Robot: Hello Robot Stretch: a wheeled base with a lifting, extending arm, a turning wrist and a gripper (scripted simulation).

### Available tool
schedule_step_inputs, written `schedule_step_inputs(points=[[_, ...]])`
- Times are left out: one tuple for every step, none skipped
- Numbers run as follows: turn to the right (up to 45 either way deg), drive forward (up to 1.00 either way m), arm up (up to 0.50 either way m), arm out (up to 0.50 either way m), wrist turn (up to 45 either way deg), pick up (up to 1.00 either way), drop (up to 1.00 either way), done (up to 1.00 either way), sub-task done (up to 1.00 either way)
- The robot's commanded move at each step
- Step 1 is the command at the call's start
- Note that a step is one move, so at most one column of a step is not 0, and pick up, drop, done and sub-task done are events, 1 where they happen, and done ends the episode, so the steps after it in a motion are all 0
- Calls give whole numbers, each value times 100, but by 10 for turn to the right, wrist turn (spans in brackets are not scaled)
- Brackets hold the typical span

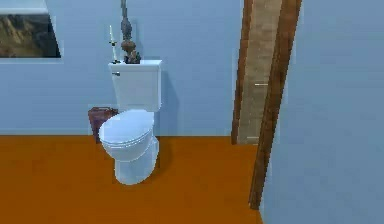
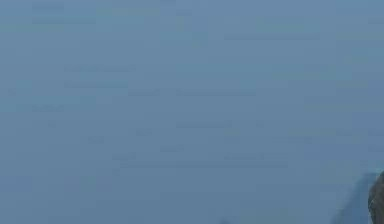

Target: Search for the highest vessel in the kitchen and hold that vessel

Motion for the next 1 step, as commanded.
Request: schedule_step_inputs(points=[[90, 0, 0, 0, 0, 0, 0, 0, 0]])
